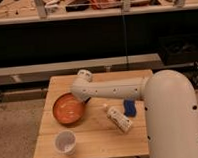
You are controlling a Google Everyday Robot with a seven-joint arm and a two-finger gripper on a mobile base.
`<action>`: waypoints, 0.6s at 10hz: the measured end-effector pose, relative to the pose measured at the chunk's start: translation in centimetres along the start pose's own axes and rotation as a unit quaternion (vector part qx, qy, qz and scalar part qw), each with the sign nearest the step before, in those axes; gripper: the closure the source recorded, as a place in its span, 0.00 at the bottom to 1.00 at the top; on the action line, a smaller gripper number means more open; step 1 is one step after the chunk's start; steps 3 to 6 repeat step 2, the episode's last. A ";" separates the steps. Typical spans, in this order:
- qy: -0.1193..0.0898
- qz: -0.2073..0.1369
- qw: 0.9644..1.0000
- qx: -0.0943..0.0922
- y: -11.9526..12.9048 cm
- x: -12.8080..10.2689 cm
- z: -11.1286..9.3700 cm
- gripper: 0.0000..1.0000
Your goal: Pick up the ceramic bowl
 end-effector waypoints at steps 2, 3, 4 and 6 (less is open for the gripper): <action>0.001 -0.005 1.000 0.000 0.0 0.0 0.0 0.91; 0.001 -0.005 1.000 0.000 0.0 0.0 0.0 0.91; 0.001 -0.005 1.000 0.000 0.0 0.0 0.0 0.91; 0.001 -0.005 1.000 0.000 0.0 0.0 0.0 0.91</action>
